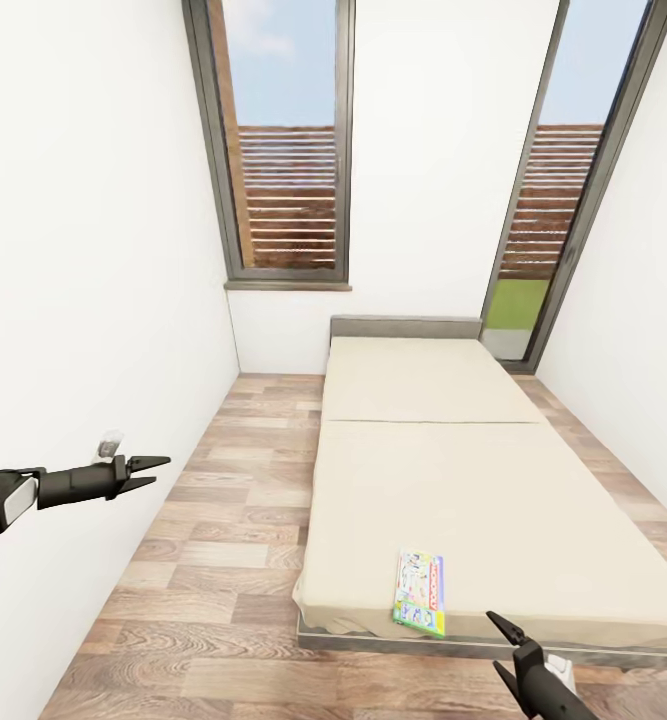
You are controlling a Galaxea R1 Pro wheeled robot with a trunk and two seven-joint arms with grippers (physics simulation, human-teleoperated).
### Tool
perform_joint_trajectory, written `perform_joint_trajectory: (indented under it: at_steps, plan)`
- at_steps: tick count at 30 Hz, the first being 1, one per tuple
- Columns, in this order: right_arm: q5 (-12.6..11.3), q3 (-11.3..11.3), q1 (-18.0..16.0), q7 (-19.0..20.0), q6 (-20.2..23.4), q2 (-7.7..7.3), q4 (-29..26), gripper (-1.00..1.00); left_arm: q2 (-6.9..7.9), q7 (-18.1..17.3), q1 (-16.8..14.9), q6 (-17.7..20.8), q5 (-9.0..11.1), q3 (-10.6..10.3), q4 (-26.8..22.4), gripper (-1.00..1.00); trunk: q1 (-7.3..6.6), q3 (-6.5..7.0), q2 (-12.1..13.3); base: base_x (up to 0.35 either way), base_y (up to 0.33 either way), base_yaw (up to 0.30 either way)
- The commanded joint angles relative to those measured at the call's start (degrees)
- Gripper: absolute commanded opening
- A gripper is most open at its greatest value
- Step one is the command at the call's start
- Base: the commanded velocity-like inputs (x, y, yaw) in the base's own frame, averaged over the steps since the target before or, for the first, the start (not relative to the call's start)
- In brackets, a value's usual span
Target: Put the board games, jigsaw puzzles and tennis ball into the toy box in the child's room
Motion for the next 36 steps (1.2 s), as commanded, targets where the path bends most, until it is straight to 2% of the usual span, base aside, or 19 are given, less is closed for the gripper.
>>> perform_joint_trajectory:
  at_steps: [1,12,20,28,36]
  plan:
    - [-0.18,-0.20,-0.05,0.06,0.43,0.03,0.01,1.00,0.06,-0.25,-0.04,0.56,-0.50,0.50,-0.04,1.00,0.24,-0.27,-0.49,0.000,0.000,0.000]
    - [-0.17,-0.05,-0.11,-0.51,1.12,0.06,0.06,1.00,0.15,-0.19,-0.04,0.56,-0.55,0.44,-0.08,1.00,2.65,-2.24,-4.90,0.000,0.000,0.000]
    - [-0.22,-0.09,-0.14,-0.34,6.13,0.06,0.10,1.00,0.15,-0.02,-0.04,0.56,-0.53,0.35,-0.08,1.00,4.41,-3.68,-8.11,0.000,0.000,0.000]
    - [-0.27,-0.19,-0.14,-0.67,7.15,0.08,0.10,1.00,0.13,0.17,-0.04,0.56,-0.53,0.26,-0.08,1.00,6.17,-5.12,-11.32,0.000,0.000,0.000]
    - [-1.07,-3.30,-0.16,-0.74,7.21,-0.22,0.10,1.00,-0.07,0.24,-0.04,0.48,-0.56,0.26,-0.08,1.00,7.93,-6.55,-14.52,0.000,0.000,0.000]
